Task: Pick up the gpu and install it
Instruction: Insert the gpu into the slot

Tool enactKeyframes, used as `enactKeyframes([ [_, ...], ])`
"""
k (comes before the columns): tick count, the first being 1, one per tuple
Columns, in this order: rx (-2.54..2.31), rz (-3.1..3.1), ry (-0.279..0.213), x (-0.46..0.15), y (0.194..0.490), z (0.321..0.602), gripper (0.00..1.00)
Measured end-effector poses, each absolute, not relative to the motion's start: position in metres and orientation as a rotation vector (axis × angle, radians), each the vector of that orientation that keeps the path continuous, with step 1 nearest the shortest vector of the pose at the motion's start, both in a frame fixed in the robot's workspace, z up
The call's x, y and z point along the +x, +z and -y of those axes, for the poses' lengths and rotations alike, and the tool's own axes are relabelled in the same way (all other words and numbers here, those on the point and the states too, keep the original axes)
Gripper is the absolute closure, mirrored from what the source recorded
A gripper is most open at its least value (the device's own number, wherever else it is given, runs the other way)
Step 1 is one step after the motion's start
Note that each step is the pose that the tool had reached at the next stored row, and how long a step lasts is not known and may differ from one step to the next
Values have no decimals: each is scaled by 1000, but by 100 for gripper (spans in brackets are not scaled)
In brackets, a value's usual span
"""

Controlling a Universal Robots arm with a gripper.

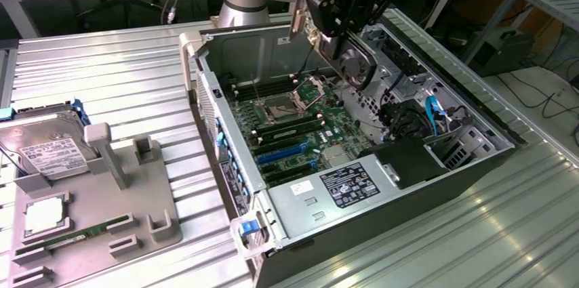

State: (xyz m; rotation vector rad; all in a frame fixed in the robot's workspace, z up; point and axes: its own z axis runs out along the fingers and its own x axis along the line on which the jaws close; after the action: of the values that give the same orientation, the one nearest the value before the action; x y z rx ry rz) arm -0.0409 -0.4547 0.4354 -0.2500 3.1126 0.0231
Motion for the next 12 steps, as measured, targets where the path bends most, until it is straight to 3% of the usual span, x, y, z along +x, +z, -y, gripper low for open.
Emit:
enactKeyframes([
  [12, -646, -3057, 27, -41, 435, 455, 72],
])
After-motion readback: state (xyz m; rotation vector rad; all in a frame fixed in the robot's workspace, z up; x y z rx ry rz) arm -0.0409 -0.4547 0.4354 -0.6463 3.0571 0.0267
